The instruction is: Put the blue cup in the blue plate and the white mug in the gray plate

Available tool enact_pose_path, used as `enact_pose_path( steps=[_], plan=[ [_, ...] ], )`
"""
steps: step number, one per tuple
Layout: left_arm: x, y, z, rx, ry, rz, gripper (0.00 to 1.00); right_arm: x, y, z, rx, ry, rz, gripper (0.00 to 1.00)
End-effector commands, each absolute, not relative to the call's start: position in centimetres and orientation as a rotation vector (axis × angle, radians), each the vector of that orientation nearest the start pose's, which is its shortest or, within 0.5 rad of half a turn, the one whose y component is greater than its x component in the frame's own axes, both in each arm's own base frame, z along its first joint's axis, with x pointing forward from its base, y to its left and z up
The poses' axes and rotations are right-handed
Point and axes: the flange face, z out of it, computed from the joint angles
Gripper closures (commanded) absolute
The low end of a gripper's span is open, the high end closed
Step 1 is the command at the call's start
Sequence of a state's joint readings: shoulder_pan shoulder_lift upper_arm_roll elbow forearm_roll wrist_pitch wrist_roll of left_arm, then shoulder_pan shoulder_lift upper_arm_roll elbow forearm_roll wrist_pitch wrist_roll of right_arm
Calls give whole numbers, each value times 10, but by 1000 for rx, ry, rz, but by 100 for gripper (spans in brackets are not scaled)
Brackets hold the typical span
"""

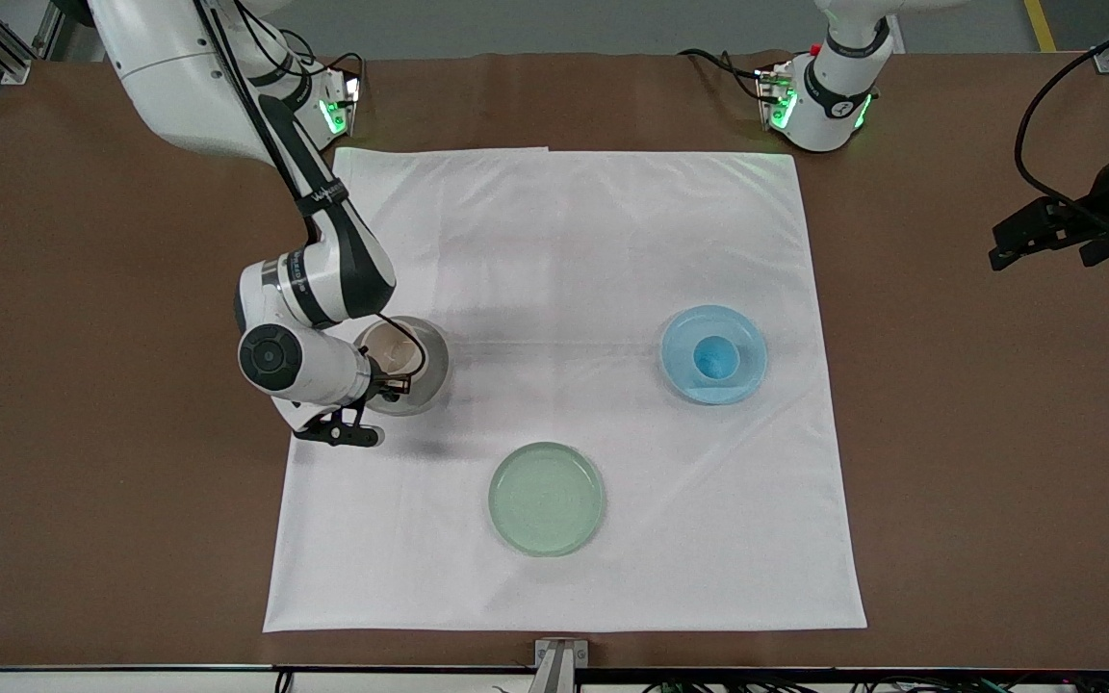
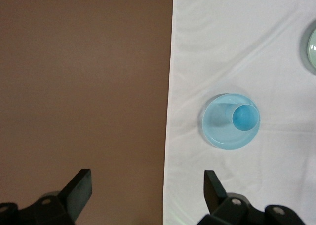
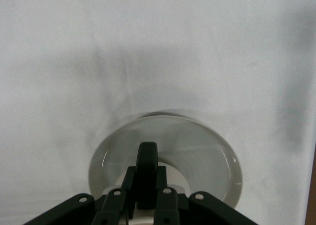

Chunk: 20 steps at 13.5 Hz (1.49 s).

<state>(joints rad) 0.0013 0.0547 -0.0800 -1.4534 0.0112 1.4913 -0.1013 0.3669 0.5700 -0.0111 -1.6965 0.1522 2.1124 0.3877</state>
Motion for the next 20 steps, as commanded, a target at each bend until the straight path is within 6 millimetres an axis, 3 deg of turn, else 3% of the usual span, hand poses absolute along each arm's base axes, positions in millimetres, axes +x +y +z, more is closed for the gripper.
enact_pose_path(
  steps=[1,2,3,6,7,9,12,15,17,20],
  plan=[
    [538,-42,639,-3135,-51,-8,0,615,238,255,-3075,180,271,45],
    [531,-43,635,-3133,-48,-25,0,615,237,255,-3074,186,274,17],
    [525,-43,634,-3132,-48,-37,0,614,238,255,-3075,183,283,1],
    [527,-44,636,-3133,-46,-46,0,611,238,271,-3076,174,309,0],
    [528,-44,636,-3133,-46,-44,0,608,235,289,-3078,170,327,0],
    [530,-43,637,-3135,-44,-46,0,601,221,346,-3072,172,349,0],
    [533,-38,638,-3136,-55,-51,0,588,175,424,-3094,214,365,0],
    [540,-37,635,-3144,-63,-43,0,577,115,476,-3110,224,355,0],
    [540,-38,636,-3143,-63,-45,0,576,60,496,-3088,153,338,0],
    [540,-37,635,-3138,-65,-44,0,575,-1,508,-3069,112,306,0]
  ],
)
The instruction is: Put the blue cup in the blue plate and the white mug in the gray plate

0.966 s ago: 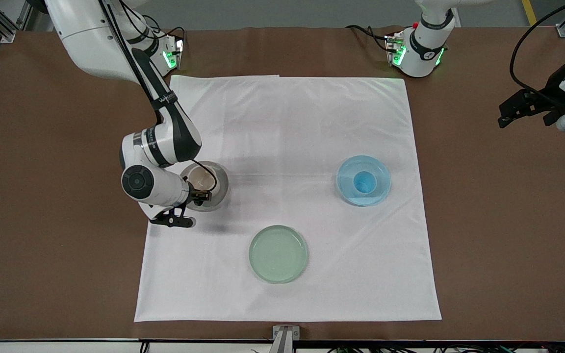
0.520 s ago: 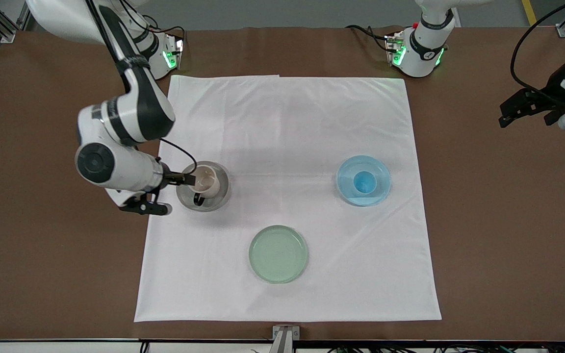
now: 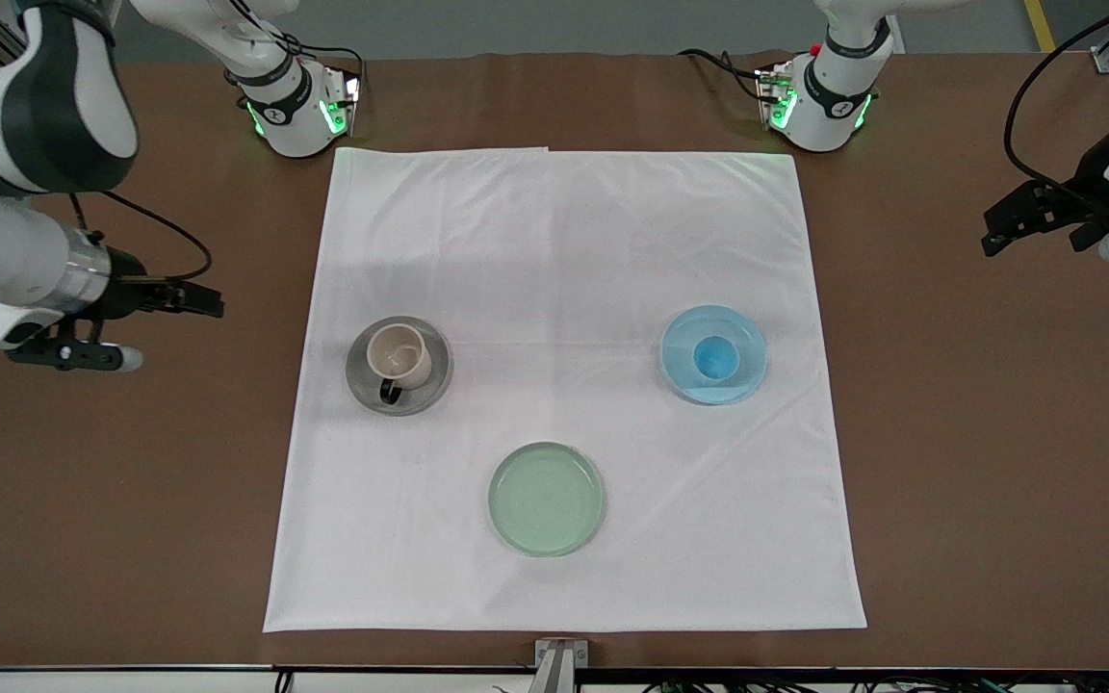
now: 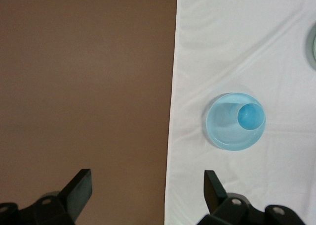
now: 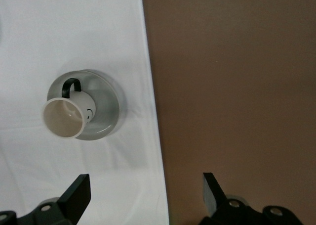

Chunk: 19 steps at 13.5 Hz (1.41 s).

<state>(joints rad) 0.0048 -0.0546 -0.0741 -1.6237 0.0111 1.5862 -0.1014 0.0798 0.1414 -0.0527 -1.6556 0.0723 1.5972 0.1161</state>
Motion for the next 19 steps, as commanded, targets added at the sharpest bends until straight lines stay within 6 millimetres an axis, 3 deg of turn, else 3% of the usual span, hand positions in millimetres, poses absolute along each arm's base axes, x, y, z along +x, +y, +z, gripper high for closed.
enact_pose_path(
  steps=[1,5,8,19],
  plan=[
    [540,-37,636,-3138,-63,-46,0,576,-9,511,-3077,103,292,0],
    [540,-37,636,-3137,-63,-46,0,587,-17,556,-3147,93,150,0],
    [540,-37,636,-3137,-60,-46,0,594,-17,603,-3150,101,-2,0],
    [540,-37,634,-3136,-63,-41,0,594,-16,638,-3137,105,-104,0]
  ],
)
